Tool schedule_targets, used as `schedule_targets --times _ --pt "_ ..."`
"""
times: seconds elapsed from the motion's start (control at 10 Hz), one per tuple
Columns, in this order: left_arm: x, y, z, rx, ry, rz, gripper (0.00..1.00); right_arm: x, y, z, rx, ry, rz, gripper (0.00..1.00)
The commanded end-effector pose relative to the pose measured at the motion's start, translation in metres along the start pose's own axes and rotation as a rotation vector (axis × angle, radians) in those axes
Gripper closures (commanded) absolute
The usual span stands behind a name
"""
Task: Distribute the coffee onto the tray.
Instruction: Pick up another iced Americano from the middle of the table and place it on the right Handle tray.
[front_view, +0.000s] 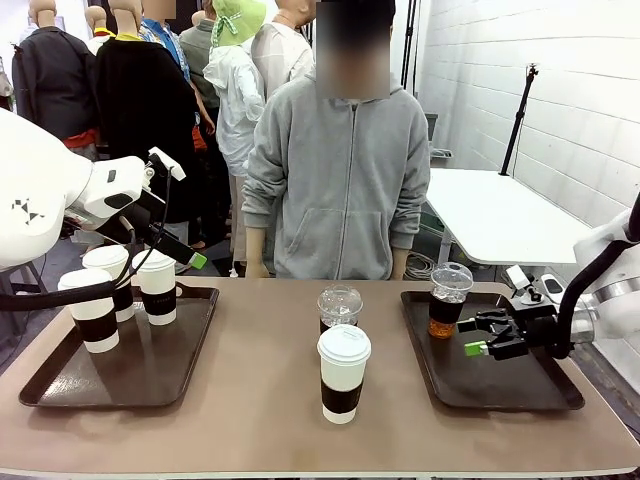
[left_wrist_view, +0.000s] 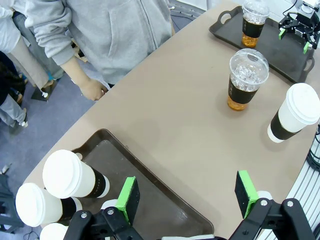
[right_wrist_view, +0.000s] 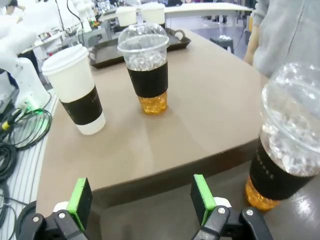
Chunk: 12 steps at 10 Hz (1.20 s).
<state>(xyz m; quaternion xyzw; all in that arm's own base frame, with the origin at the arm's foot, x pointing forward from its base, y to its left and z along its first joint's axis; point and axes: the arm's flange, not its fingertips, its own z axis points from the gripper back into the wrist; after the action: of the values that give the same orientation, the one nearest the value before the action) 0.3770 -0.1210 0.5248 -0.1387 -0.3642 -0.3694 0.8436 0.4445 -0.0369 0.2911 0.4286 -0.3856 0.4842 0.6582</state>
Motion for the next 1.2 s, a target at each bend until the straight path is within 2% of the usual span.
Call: schedule_targets --times 0.0,0.4,1.1 --pt "-0.001 0.002 0.000 -0.006 -0.003 0.003 0.00 0.002 0.008 -0.019 -0.039 -0.019 0.030 0.00" --pt "-0.001 0.002 0.000 -0.006 -0.003 0.003 0.00 0.003 0.003 -0.041 -0.037 -0.033 0.032 0.00" --pt "-0.001 0.002 0.000 -0.006 -0.003 0.003 0.00 0.008 0.001 -0.035 -0.018 -0.024 0.018 0.00"
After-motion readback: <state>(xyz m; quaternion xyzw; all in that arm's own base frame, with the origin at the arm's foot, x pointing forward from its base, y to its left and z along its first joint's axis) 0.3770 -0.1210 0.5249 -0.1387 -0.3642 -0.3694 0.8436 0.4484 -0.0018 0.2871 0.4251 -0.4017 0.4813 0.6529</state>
